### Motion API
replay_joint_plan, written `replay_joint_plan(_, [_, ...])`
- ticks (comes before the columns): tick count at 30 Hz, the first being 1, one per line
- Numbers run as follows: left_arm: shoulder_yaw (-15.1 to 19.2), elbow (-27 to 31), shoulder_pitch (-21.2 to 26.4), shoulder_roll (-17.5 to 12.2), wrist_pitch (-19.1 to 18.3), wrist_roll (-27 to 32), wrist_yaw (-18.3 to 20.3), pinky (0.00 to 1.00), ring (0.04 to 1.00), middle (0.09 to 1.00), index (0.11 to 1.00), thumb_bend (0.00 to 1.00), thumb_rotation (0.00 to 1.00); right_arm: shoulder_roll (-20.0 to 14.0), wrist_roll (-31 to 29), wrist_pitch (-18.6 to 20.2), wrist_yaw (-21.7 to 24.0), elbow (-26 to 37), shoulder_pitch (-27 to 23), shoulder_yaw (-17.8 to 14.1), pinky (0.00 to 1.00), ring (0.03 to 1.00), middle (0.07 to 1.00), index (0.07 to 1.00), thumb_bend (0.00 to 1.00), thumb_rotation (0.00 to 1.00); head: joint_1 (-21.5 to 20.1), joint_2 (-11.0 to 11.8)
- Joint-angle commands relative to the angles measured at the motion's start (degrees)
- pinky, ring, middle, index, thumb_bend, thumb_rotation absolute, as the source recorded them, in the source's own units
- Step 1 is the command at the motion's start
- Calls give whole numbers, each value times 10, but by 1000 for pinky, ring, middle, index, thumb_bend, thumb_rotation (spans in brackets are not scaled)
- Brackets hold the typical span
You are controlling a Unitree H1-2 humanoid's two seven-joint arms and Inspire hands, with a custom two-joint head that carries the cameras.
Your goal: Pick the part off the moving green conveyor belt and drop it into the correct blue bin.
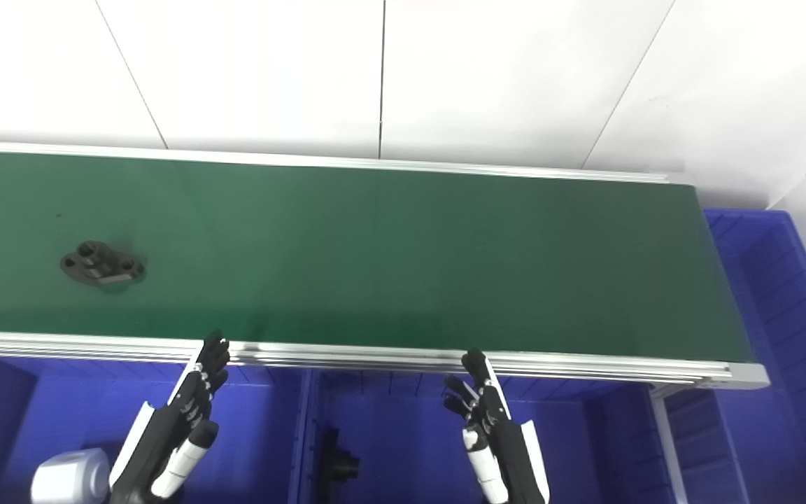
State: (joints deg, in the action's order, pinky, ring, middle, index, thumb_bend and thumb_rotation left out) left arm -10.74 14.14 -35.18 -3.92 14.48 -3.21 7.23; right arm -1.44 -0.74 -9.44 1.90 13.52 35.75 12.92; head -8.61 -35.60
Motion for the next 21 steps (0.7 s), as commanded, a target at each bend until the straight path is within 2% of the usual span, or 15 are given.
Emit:
replay_joint_plan(1, [-1,7,-1,0,25,-2,-4,1000,1000,1000,1000,802,835,-1,-2,-37,8,7,1,-1,835,888,967,978,900,882,1,1])
replay_joint_plan(6, [-3,4,-1,4,29,-5,-6,1000,1000,1000,1000,801,825,-5,-8,-38,10,5,-1,-4,839,894,967,979,890,881,15,1])
replay_joint_plan(8, [-7,2,0,10,31,-14,-9,1000,1000,1000,1000,808,824,-9,-13,-37,11,4,-1,-9,843,894,968,979,903,883,61,5])
replay_joint_plan(12, [-17,-6,1,24,30,-29,-15,1000,999,1000,1000,821,827,-16,-22,-41,15,-6,-5,-22,876,899,973,979,949,896,103,15])
replay_joint_plan(21, [-27,-61,28,46,55,-31,-22,887,965,999,1000,823,771,-27,-41,-62,30,-56,-32,-46,921,918,1000,1000,946,941,115,28])
